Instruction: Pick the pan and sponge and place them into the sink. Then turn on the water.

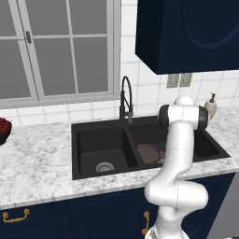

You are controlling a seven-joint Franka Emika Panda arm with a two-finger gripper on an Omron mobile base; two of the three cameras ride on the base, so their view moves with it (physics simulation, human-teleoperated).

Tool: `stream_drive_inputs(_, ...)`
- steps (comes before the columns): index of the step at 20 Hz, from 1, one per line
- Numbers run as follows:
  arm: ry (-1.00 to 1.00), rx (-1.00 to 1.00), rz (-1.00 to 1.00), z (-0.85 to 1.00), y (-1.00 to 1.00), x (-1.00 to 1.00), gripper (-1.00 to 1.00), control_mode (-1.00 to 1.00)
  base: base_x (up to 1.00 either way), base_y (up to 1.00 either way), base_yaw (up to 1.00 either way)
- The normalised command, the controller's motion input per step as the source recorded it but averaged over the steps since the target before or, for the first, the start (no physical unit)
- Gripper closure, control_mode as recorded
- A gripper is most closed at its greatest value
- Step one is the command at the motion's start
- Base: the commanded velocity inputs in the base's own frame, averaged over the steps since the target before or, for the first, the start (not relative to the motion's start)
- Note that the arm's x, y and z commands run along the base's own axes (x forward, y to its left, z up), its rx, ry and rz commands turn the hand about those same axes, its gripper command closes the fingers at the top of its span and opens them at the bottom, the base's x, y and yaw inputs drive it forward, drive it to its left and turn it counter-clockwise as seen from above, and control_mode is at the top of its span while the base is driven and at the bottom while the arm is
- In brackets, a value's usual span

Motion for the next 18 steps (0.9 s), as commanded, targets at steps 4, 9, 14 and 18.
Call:
stream_drive_inputs(4,-0.02,0.0,-0.04,0.96,0.14,-0.2,-1.0,-1.0,0.0,0.0,0.0)
stream_drive_inputs(9,0.0,0.0,-0.15,0.99,0.04,-0.25,-1.0,-1.0,0.0,0.0,0.0)
stream_drive_inputs(14,0.02,-0.01,-0.25,0.75,0.0,-0.44,-1.0,-1.0,0.0,0.0,0.0)
stream_drive_inputs(18,0.0,-0.01,-0.05,0.06,-0.03,-0.16,-1.0,-1.0,0.0,0.0,0.0)
